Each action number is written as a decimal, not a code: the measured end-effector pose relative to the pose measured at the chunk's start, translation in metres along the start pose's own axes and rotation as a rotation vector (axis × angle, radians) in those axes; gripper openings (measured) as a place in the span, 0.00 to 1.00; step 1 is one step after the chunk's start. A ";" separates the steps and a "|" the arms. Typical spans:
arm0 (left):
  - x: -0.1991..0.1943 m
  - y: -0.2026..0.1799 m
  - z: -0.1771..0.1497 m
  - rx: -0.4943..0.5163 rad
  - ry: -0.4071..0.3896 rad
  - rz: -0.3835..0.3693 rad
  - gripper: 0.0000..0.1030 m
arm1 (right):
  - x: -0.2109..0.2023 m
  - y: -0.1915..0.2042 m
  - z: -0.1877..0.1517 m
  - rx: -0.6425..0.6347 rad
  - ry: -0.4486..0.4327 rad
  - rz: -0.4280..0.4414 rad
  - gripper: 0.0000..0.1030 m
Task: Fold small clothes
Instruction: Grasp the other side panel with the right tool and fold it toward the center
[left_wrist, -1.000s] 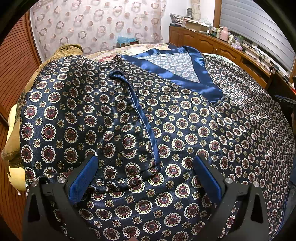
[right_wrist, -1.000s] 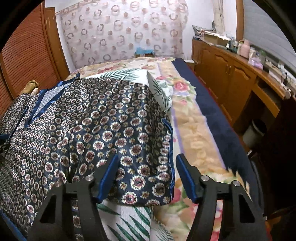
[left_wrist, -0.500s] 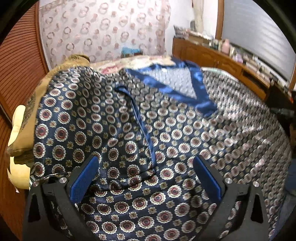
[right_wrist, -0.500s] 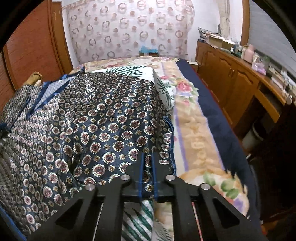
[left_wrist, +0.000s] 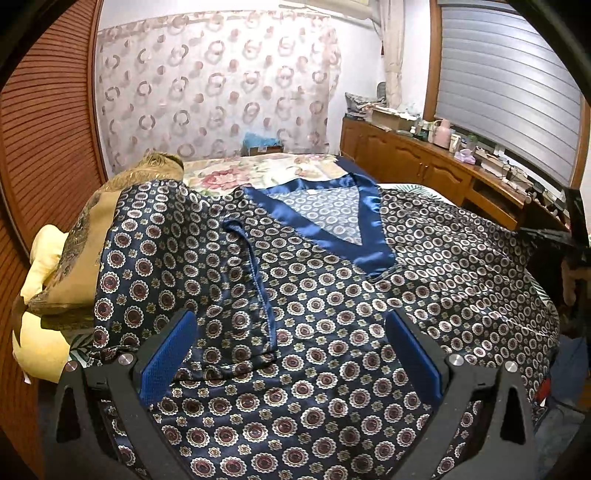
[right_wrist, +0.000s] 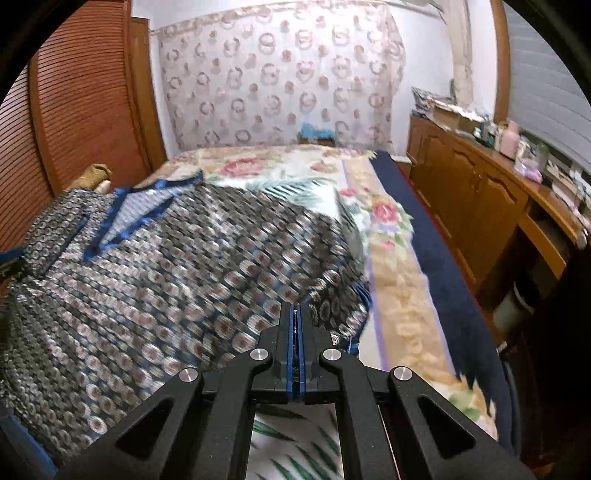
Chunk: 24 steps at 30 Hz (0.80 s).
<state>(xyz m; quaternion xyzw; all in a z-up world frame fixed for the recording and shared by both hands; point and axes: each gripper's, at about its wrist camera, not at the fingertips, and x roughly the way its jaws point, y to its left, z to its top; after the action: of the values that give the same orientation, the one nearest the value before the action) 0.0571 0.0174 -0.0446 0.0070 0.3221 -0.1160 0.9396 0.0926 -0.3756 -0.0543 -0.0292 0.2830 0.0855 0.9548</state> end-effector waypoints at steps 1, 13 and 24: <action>-0.001 -0.002 0.000 0.002 -0.004 -0.002 1.00 | -0.001 0.006 0.002 -0.008 -0.008 0.010 0.01; -0.006 -0.013 -0.008 -0.004 -0.011 -0.028 1.00 | 0.018 0.065 0.000 -0.096 0.017 0.153 0.01; -0.011 -0.010 -0.009 -0.025 -0.018 -0.016 1.00 | 0.036 0.074 -0.002 -0.114 0.079 0.182 0.01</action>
<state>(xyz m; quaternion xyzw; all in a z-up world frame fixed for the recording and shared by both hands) 0.0412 0.0106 -0.0447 -0.0085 0.3151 -0.1194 0.9415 0.1079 -0.2979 -0.0757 -0.0608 0.3168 0.1867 0.9279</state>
